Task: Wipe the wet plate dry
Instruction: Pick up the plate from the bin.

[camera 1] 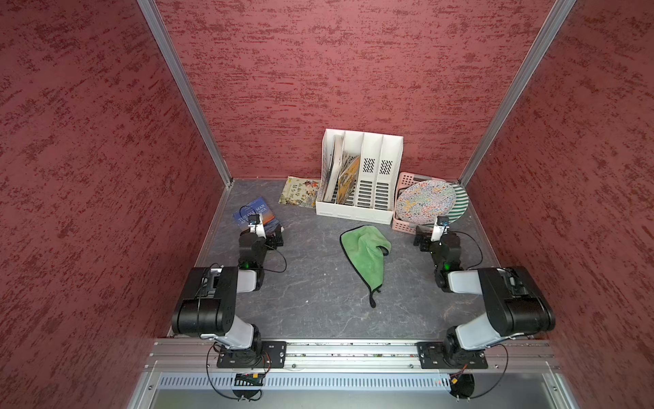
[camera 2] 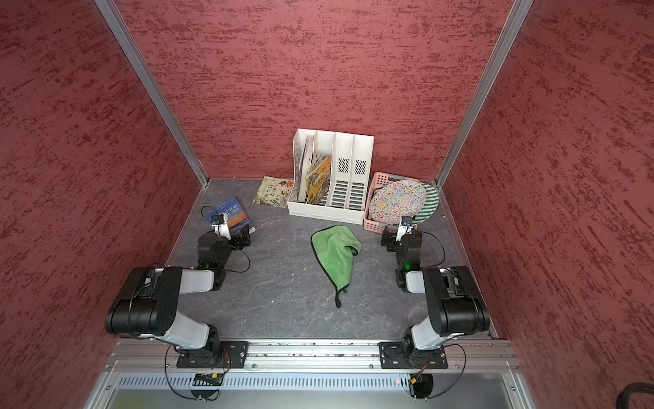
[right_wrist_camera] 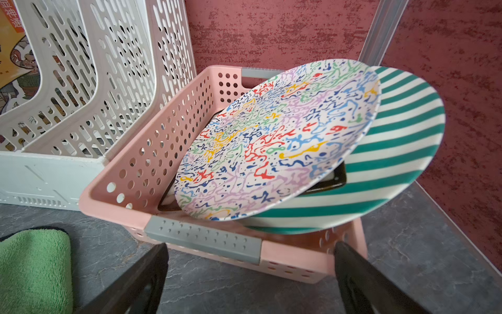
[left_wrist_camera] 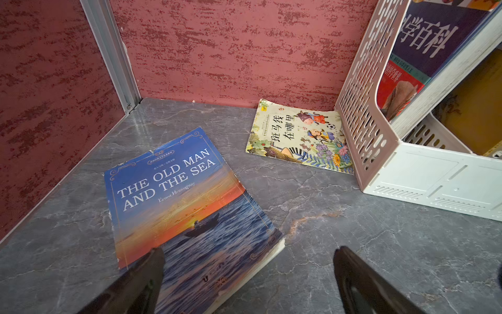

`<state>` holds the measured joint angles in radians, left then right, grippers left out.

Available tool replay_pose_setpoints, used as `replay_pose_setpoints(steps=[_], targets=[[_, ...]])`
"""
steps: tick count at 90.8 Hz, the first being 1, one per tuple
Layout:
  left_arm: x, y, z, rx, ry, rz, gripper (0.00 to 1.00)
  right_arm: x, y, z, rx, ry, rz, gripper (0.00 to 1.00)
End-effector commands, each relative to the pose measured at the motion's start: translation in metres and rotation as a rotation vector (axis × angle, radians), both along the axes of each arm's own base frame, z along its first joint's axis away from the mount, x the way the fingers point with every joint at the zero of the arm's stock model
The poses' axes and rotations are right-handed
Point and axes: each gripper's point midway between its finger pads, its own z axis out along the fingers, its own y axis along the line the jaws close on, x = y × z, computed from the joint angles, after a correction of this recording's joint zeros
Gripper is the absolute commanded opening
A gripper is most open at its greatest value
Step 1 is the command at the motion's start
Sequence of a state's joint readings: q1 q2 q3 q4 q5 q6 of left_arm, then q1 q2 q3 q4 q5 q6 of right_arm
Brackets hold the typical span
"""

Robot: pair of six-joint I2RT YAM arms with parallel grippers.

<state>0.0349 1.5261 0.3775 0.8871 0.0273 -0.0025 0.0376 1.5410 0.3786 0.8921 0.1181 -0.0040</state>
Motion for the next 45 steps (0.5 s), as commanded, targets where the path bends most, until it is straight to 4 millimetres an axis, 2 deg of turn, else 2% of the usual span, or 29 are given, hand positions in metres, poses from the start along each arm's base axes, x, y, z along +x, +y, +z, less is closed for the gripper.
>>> replay_pose_setpoints(steps=[1,24,31,36,42,45], targets=[[0.000,0.000,0.002,0.001,-0.005,-0.011,1.00,0.002,-0.002,0.006,0.005,-0.026,-0.019,0.99],[0.001,-0.001,0.001,0.004,-0.005,-0.011,1.00,0.001,-0.003,0.007,0.004,-0.030,-0.023,0.99],[0.001,-0.001,0.001,0.005,-0.004,-0.010,1.00,-0.001,-0.008,0.021,0.011,-0.036,-0.052,0.99],[0.001,-0.001,0.001,0.005,-0.005,-0.010,1.00,-0.004,-0.012,0.052,0.015,-0.068,-0.075,0.98],[0.001,-0.001,0.001,0.005,-0.005,-0.011,1.00,-0.013,-0.024,0.067,0.068,-0.012,-0.164,0.99],[0.001,-0.001,0.002,0.005,-0.005,-0.010,1.00,-0.018,-0.026,0.085,0.122,-0.022,-0.188,0.99]])
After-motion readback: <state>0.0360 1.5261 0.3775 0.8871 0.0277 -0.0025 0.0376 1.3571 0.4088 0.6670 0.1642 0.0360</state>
